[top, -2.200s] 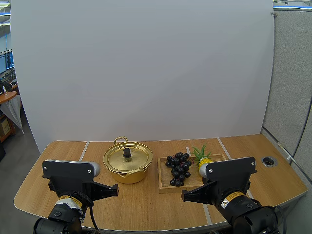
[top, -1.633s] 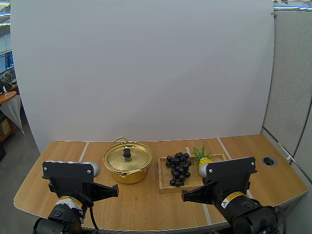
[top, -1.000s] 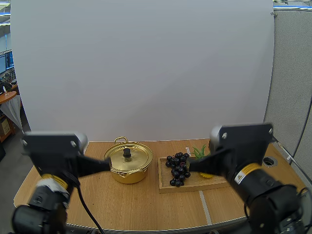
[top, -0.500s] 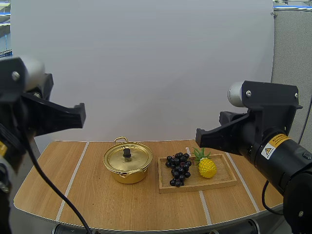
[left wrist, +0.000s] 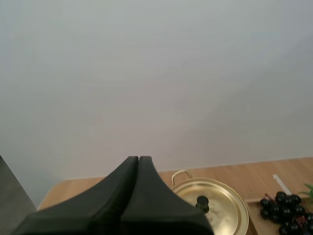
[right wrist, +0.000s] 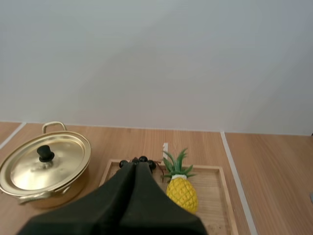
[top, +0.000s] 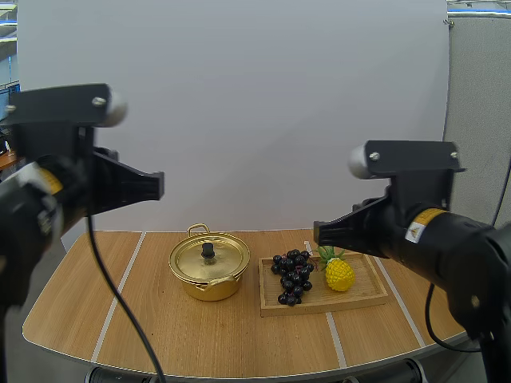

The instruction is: Open the pot, put the pineapple inside, and close it

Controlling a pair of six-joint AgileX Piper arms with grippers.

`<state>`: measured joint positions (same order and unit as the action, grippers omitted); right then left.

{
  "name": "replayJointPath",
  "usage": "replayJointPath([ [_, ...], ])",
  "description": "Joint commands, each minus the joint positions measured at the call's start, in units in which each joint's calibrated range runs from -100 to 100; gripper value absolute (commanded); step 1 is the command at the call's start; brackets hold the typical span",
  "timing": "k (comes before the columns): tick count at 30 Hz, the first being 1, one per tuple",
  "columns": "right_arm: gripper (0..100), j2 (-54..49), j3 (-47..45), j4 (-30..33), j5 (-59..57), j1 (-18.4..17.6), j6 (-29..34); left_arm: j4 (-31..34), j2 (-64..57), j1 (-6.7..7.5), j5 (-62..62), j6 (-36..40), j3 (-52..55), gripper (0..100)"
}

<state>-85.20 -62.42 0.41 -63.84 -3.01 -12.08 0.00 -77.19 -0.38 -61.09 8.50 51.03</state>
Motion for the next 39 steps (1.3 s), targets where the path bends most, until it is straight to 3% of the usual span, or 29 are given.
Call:
replayJointPath([
  [1,0,6.35,0.35,0.4,1.08,0.11,0.21,-1.39,9.05,-0.06,1.84,-0.08,-0.2,0],
  [8,0,18.42,0.35,0.4,2.95,0.11,0.21,-1.39,22.43,-0.06,4.65,-0.08,-0.2,0],
  [13,0,20.71,0.35,0.4,3.13,0.11,0.21,-1.39,26.1,-0.06,4.65,-0.08,-0.2,2],
  [16,30,20.58,0.35,0.4,3.13,0.11,0.21,-1.39,26.94,-0.06,5.05,-0.08,-0.2,17],
  [18,52,20.58,0.35,0.4,3.34,0.11,0.21,-1.39,26.94,-0.06,5.41,-0.08,-0.2,36],
  [20,78,20.58,0.35,0.4,3.34,0.11,0.21,-1.39,26.94,-0.06,5.41,-0.08,-0.2,63],
  [21,93,20.58,0.35,0.19,3.14,0.11,0.21,-1.39,26.94,-0.06,5.41,-0.71,-0.2,80],
  [22,100,20.58,0.35,-0.41,2.94,0.11,0.21,-1.39,26.94,-0.06,5.41,-2.61,-0.2,100],
  [31,100,20.58,0.35,-4.39,1.41,0.11,1.41,-2.65,30.41,-0.06,2.81,-15.05,-0.2,100],
  [39,100,20.58,0.35,-4.39,1.41,0.11,1.41,-16.45,44.12,0.0,-3.4,-32.14,-2.51,100],
])
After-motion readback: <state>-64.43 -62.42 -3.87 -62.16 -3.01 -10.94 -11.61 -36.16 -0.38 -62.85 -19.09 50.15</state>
